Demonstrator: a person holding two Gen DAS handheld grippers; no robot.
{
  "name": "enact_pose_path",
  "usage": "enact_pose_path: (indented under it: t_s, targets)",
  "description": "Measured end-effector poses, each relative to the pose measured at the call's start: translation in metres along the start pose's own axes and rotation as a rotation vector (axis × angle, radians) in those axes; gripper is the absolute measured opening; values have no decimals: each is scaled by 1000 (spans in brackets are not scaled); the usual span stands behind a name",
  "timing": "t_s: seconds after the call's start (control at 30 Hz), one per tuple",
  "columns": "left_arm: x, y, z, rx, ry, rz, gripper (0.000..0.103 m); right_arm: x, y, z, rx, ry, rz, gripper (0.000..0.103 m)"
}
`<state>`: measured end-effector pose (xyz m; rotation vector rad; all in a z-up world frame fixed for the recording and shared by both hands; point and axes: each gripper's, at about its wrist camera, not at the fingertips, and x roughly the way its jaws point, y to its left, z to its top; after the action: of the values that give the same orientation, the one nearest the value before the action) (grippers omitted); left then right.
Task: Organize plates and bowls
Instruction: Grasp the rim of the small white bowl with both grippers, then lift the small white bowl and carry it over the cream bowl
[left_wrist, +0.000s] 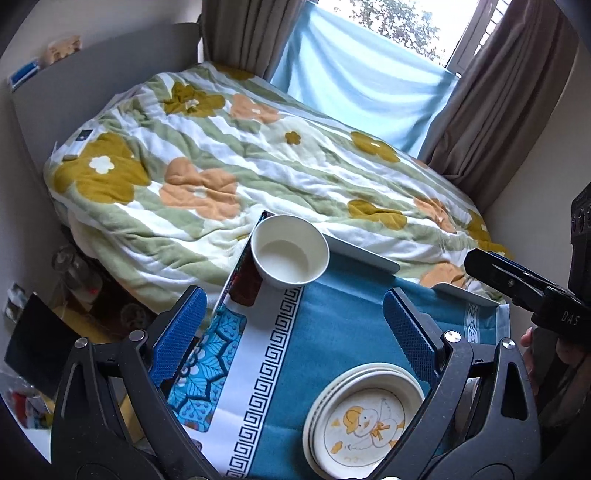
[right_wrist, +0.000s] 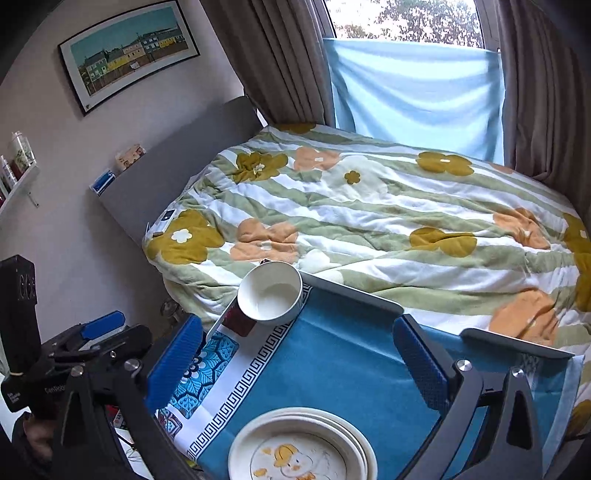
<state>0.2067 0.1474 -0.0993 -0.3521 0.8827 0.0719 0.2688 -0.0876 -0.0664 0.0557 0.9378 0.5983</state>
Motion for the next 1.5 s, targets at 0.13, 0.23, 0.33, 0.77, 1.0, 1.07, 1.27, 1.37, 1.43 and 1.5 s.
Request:
enact_pose_path:
  t_s: [0.13,0.23,0.33,0.77,1.0,1.07,1.27,1.37,1.43,1.5]
  targets:
    - [44,24,13,-56,42,-34,95,52,-2,13,23,72,21,95]
    - [80,40,14,-117,91,-61,81,91,-5,19,19,132,39,83]
    - [119,51,13,-168,157,-85,68,135,-13,20,32,202,57,70]
    - [216,69,10,-236,288,-61,23,243,-30,7,35,386,143,33]
    - [216,63,13,-189,279,-35,21,251,-28,5,31,397,159,19]
    - [216,62,14,-171,281,-25,21,252,-29,5,35,392,163,19]
    - [203,48,15,-107,274,-18,21,238,-34,4,45,351,168,19]
    - [185,38,19,-76,245,-18,21,223,-32,6,46,324,162,19]
    - [171,30,21,-55,222,-25,21,208,-30,7,47,300,155,19]
    - [156,22,24,-33,197,-39,21,190,-28,7,55,272,147,19]
